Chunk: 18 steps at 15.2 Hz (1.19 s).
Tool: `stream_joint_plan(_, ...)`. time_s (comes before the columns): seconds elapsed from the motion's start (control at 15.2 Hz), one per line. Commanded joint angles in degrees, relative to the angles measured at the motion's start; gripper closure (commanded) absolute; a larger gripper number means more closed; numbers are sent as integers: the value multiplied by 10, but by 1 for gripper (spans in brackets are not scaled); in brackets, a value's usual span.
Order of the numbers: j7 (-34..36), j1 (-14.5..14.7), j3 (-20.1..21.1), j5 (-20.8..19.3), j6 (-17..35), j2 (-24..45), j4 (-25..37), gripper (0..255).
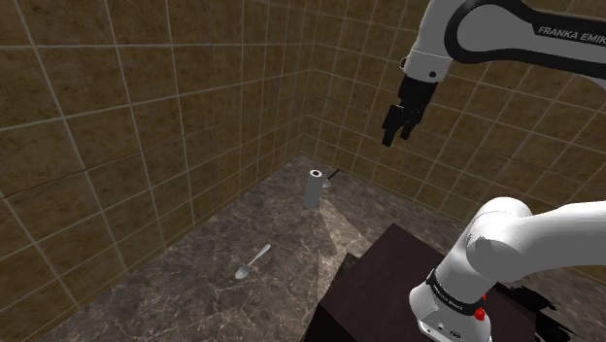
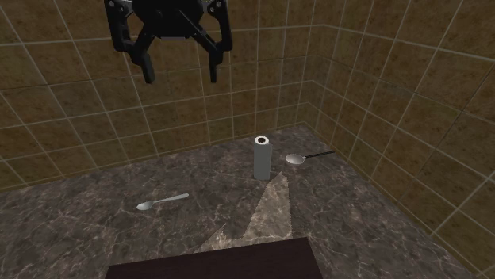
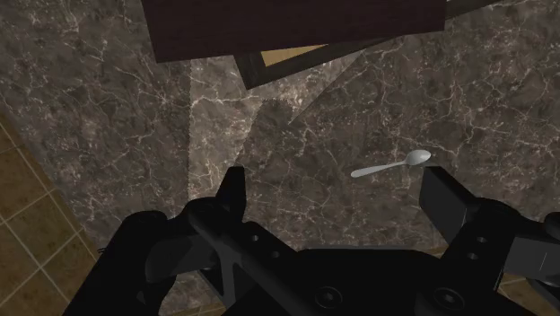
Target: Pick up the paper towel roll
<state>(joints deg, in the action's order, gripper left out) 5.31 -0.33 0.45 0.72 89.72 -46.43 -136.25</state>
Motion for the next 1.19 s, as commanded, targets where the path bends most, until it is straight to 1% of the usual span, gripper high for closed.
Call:
stream_joint_plan(0.0,0,0,0,0,0,0,0,0)
stream_joint_plan(0.33,-35,-7,-25,-20,95,63,-29,0)
stream_joint_plan(0.59,-62,-12,-45,-33,170,127,-38,0)
stream_joint_plan(0.86,-89,-16,-64,-42,241,201,-33,0)
stream_joint_plan(1.12,-116,-18,-81,-44,307,283,-15,0)
